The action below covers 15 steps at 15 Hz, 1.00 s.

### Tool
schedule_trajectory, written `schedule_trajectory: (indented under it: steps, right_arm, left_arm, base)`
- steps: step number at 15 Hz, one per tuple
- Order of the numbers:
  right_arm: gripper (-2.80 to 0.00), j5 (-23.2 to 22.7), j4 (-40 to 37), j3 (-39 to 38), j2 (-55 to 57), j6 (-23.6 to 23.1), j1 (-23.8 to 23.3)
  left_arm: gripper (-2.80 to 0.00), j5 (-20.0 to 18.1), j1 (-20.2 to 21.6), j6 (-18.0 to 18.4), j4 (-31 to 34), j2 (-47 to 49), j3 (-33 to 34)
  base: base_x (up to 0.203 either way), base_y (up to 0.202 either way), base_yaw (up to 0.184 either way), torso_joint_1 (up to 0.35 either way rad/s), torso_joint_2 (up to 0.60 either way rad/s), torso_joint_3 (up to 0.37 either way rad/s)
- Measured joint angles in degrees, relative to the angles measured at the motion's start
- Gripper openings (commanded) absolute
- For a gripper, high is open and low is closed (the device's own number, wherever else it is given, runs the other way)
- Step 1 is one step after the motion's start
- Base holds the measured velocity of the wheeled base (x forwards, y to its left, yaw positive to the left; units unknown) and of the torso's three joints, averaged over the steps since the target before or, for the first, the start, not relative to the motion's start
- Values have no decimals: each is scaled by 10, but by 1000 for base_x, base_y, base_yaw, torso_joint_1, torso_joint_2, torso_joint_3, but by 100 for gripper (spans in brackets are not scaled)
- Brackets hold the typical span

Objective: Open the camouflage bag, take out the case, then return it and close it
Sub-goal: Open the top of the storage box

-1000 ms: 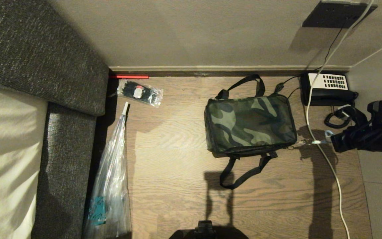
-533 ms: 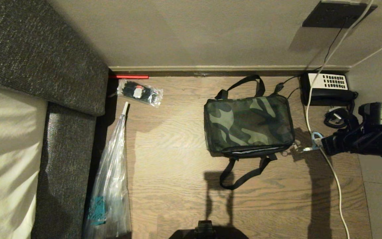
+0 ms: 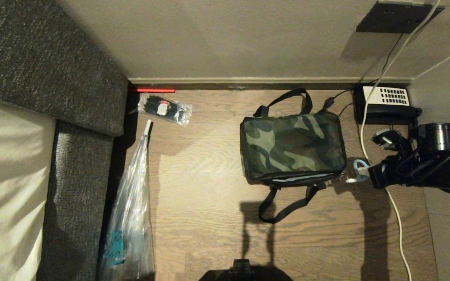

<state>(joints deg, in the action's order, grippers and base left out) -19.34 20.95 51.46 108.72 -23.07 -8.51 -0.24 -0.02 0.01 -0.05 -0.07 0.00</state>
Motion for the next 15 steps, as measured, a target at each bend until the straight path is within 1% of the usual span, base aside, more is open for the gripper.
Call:
schedule_trajectory:
  steps: [2, 4, 7, 9, 12, 13, 15]
  right_arm:
    - [-280, -31, -3, -4, -8, 2, 2]
    - [-280, -34, -7, -4, -13, 4, 3]
    - [-280, -33, -8, -7, -19, 19, 6]
    - [-280, -31, -8, -15, -29, 21, 6]
    - [-280, -30, -8, -28, -42, 24, 11]
    - [-280, -30, -8, -30, -44, 31, 14]
    - [-280, -28, -15, -27, -48, 46, 19]
  left_arm:
    - [-280, 0, 0, 0, 0, 0, 0]
    - [-280, 0, 0, 0, 0, 0, 0]
    - [-280, -1, 0, 1, 0, 0, 0]
    - [-280, 0, 0, 11, -1, 0, 0]
    - [-280, -2, 0, 15, 4, 0, -4]
    - [-280, -4, 0, 15, 8, 3, -23]
    - [-280, -6, 0, 7, 25, 34, -91]
  base:
    - [0, 0, 0, 0, 0, 0]
    - [0, 0, 0, 0, 0, 0]
    - [0, 0, 0, 0, 0, 0]
    - [0, 0, 0, 0, 0, 0]
    - [0, 0, 0, 0, 0, 0]
    - [0, 0, 0, 0, 0, 0]
    - [0, 0, 0, 0, 0, 0]
